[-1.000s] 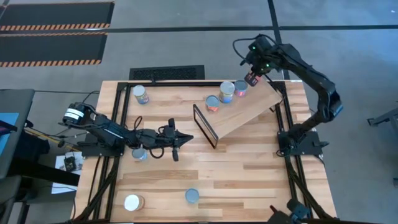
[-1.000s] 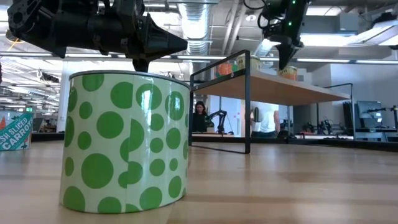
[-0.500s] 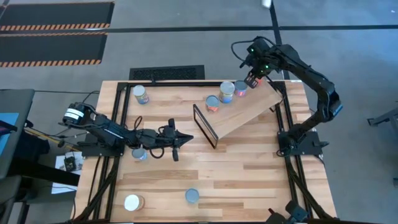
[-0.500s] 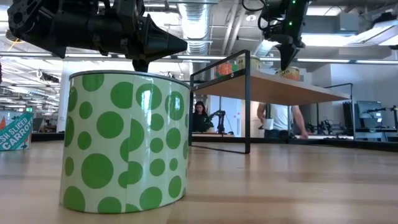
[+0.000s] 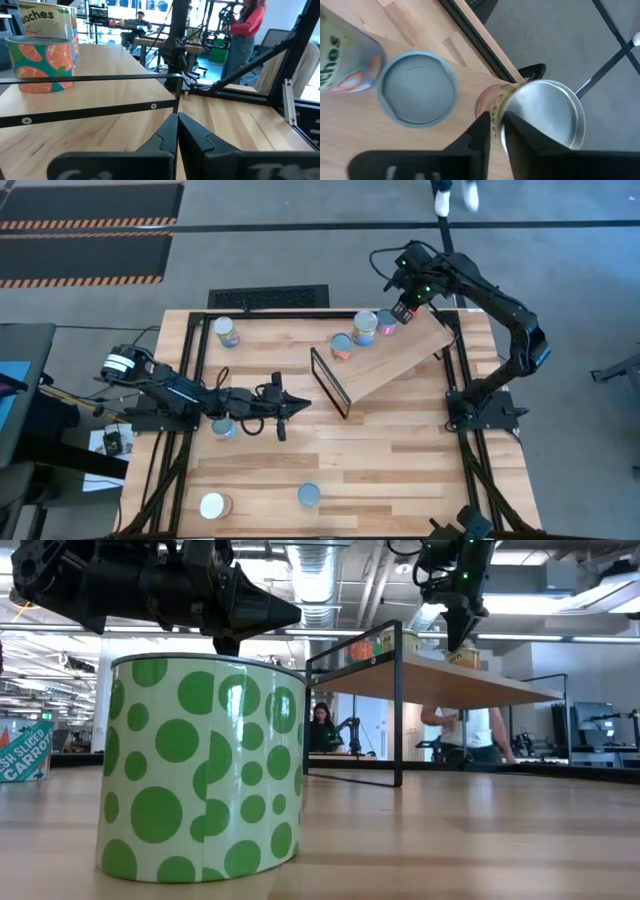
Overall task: Pick and place cans onto a shelf
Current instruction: Put the canned corn on the shelf, then put the canned peas on the shelf
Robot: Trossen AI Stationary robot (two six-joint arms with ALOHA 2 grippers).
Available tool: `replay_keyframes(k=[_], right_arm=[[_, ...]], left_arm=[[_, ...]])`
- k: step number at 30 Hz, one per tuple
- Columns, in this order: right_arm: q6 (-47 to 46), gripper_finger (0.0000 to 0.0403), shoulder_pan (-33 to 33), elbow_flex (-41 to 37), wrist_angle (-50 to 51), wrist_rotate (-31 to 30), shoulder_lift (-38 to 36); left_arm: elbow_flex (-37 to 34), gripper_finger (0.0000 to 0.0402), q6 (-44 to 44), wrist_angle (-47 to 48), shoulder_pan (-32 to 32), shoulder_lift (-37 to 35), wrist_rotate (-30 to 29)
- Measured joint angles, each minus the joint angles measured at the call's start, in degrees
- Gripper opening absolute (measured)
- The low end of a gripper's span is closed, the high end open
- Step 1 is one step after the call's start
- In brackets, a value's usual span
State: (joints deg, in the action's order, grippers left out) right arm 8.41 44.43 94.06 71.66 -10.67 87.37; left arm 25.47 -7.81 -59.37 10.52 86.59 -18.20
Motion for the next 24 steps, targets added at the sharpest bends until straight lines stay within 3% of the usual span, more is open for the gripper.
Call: replay_keyframes(k=[8,13,16,21,24], right_arm=[[2.31,0.0142,-1.80,0.00,-0.04,-7.73,-1.52],[4.89,0.0127,-3.13,-0.02,-0.08,-6.77,-5.66],[6.65,0.0091,-4.28,-1.43,-3.78,-0.66,-10.19],[7.81,0.0015,-6.61,-12.47,-17.38,14.20,-20.43],[8.01,0.0014,-10.15,-21.37,-25.40,18.13,-26.97]], left_arm=[[0.00,0.0000,0.02,1.02,0.02,0.00,1.07],[0.00,0.0000,0.02,1.80,0.02,0.00,1.07],[0.00,0.0000,0.02,2.06,0.02,0.00,1.25],[0.00,0.0000,-0.07,3.09,0.09,0.00,2.94],[0.00,0.0000,0.23,3.11,0.52,0.00,3.01]])
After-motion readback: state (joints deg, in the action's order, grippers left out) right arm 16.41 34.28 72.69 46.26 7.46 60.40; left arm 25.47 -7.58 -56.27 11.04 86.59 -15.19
